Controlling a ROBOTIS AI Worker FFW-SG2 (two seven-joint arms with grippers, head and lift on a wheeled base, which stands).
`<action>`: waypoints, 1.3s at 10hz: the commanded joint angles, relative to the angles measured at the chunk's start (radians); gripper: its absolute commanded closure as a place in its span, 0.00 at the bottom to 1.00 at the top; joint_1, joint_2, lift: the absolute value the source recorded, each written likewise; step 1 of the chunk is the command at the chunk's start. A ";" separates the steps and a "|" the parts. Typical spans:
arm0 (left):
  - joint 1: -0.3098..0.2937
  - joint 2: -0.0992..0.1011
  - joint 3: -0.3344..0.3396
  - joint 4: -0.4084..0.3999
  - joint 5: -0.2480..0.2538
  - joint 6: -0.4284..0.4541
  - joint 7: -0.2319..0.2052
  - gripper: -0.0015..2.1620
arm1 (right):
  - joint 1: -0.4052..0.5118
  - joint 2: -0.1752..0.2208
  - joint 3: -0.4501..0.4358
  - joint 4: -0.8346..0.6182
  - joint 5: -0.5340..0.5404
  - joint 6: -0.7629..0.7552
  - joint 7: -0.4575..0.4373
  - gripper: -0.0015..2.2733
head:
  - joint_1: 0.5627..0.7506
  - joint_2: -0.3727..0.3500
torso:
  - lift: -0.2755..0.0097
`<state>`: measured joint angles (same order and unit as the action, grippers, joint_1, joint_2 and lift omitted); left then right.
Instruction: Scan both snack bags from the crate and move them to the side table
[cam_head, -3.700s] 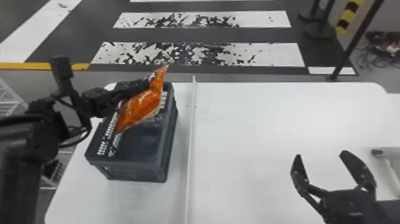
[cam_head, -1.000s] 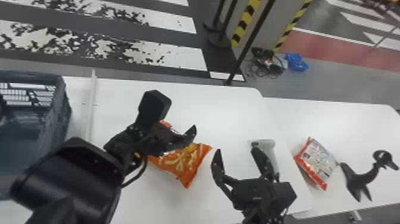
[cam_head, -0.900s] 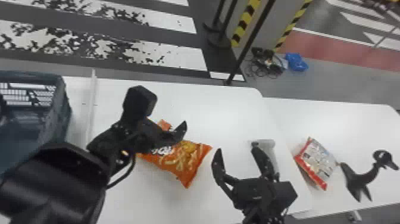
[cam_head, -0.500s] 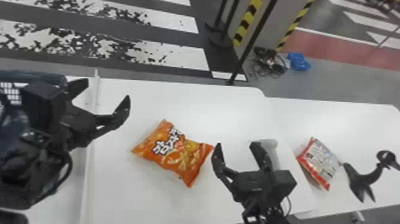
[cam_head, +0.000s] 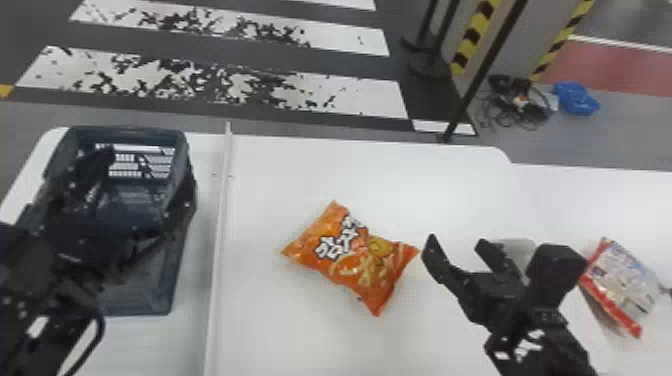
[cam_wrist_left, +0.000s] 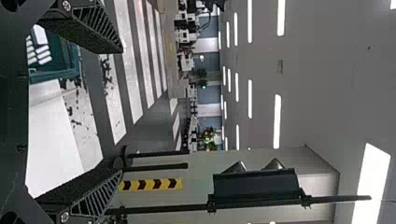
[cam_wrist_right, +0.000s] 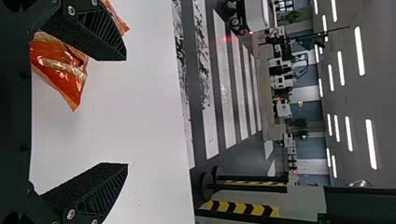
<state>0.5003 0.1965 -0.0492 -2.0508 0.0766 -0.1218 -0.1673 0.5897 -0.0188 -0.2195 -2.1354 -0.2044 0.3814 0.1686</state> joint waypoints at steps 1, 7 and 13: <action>0.080 -0.019 0.048 -0.020 0.000 -0.060 -0.009 0.04 | -0.061 -0.015 -0.080 -0.031 -0.135 0.327 0.046 0.07 | 0.70 0.29 | 0.70; 0.202 -0.066 0.115 -0.028 0.000 -0.118 -0.034 0.04 | -0.166 -0.041 -0.216 -0.034 -0.349 0.664 0.088 0.06 | 0.70 0.33 | 0.70; 0.208 -0.071 0.118 -0.022 0.002 -0.118 -0.047 0.04 | -0.358 -0.070 -0.173 0.166 -0.392 0.842 0.111 0.06 | 0.70 0.44 | 0.70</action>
<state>0.7067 0.1259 0.0681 -2.0740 0.0779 -0.2399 -0.2147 0.2545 -0.0868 -0.3991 -1.9935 -0.5965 1.2156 0.2791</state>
